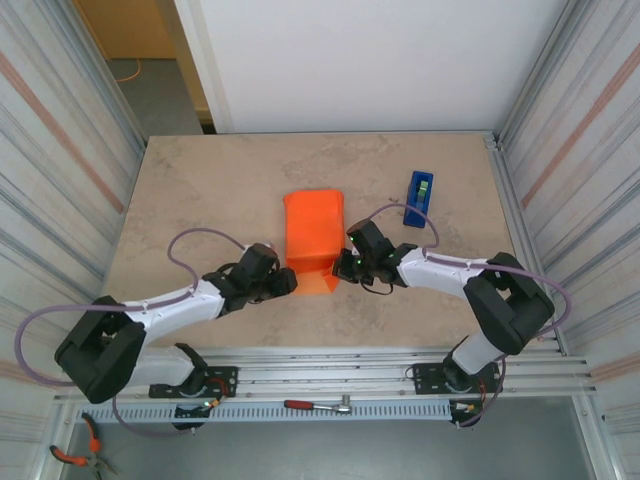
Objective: Wrap the gift box in paper
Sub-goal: Fold the wrapping paper for the gift box.
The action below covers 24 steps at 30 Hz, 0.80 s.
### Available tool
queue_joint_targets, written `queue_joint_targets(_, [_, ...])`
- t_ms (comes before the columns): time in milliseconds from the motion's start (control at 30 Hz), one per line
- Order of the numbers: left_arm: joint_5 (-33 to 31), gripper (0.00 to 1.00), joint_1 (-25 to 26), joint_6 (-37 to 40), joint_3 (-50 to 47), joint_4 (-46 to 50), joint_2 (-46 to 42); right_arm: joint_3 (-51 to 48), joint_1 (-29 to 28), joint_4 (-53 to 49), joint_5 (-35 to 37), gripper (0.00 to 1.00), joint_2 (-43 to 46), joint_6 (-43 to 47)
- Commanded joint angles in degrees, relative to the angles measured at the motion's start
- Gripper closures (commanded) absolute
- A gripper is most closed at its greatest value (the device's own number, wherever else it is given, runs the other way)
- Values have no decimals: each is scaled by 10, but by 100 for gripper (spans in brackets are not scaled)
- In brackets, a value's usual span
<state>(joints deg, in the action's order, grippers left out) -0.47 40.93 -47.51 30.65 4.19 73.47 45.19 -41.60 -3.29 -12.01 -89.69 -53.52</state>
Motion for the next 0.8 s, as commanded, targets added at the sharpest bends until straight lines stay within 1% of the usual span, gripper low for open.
queue_joint_targets(0, [-13, 47, 8, 20, 24, 0, 17, -7, -2, 14, -1, 100, -15, -2])
queue_joint_targets(200, [-32, 51, 32, 19, 45, 2, 50, -6, -1, 23, -3, 100, -33, 1])
queue_joint_targets(433, [-76, 56, 55, -4, 56, 36, 61, -17, -2, 39, -12, 100, -55, 1])
queue_joint_targets(567, [-104, 56, 58, -19, 54, 59, 59, -23, -1, 45, -13, 100, -64, 1])
queue_joint_targets(700, [-116, 57, 58, -15, 59, 69, 61, -28, 2, 51, -18, 100, -72, 0])
queue_joint_targets(767, [-116, 60, 58, -11, 62, 70, 65, -31, 3, 53, -18, 100, -73, -1])
